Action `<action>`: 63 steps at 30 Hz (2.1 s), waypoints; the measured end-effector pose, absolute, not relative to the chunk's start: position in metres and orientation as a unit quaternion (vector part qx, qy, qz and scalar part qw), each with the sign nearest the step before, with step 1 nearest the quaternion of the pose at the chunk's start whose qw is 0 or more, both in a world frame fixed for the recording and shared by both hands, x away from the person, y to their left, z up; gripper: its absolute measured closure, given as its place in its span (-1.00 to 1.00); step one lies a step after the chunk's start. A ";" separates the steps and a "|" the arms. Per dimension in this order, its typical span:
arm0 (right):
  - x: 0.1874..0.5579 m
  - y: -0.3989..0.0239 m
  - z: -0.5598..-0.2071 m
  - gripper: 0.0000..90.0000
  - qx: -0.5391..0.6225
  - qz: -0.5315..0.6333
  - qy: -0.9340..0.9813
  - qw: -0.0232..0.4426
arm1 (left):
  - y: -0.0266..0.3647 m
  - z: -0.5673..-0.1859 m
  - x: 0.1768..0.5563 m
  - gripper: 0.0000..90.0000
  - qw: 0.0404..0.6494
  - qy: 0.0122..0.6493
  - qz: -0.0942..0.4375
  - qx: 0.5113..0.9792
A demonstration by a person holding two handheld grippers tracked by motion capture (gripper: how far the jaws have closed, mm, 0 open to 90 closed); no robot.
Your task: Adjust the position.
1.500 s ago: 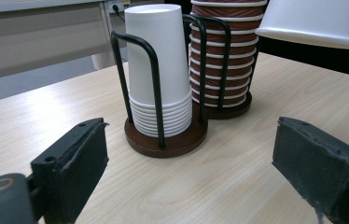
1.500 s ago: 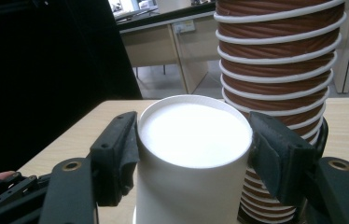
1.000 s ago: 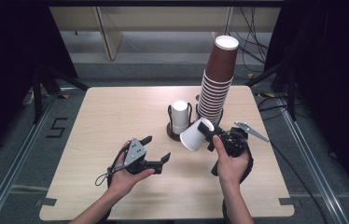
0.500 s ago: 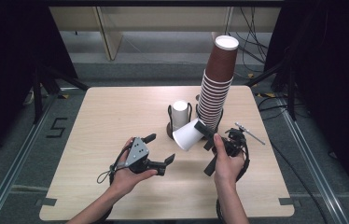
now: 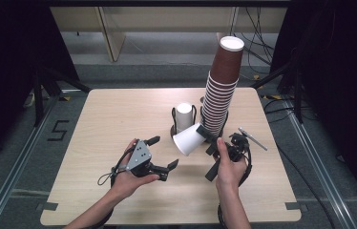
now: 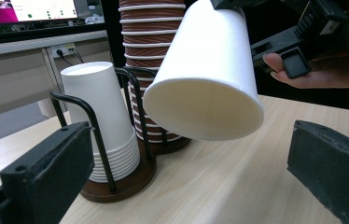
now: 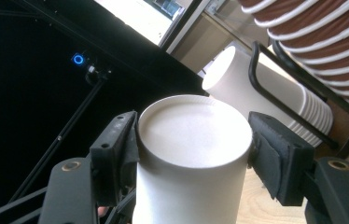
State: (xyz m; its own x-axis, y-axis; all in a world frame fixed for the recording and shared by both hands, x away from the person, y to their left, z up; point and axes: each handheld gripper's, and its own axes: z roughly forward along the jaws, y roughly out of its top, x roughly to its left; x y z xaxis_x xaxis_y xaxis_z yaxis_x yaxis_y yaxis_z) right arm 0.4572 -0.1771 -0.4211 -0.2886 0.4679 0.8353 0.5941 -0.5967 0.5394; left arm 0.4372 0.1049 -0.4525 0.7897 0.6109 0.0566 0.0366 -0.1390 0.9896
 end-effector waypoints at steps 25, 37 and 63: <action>0.458 -0.166 -0.425 -0.20 -0.597 -0.669 -0.434 0.087 | 0.093 -0.453 0.448 -1.00 0.628 0.218 0.233 0.710; 0.459 -0.162 -0.426 -0.20 -0.595 -0.668 -0.441 0.076 | 0.081 -0.454 0.456 -1.00 0.629 0.215 0.228 0.711; 0.461 -0.163 -0.425 -0.24 -0.594 -0.673 -0.434 0.078 | 0.082 -0.449 0.461 -0.51 0.636 0.202 0.234 0.707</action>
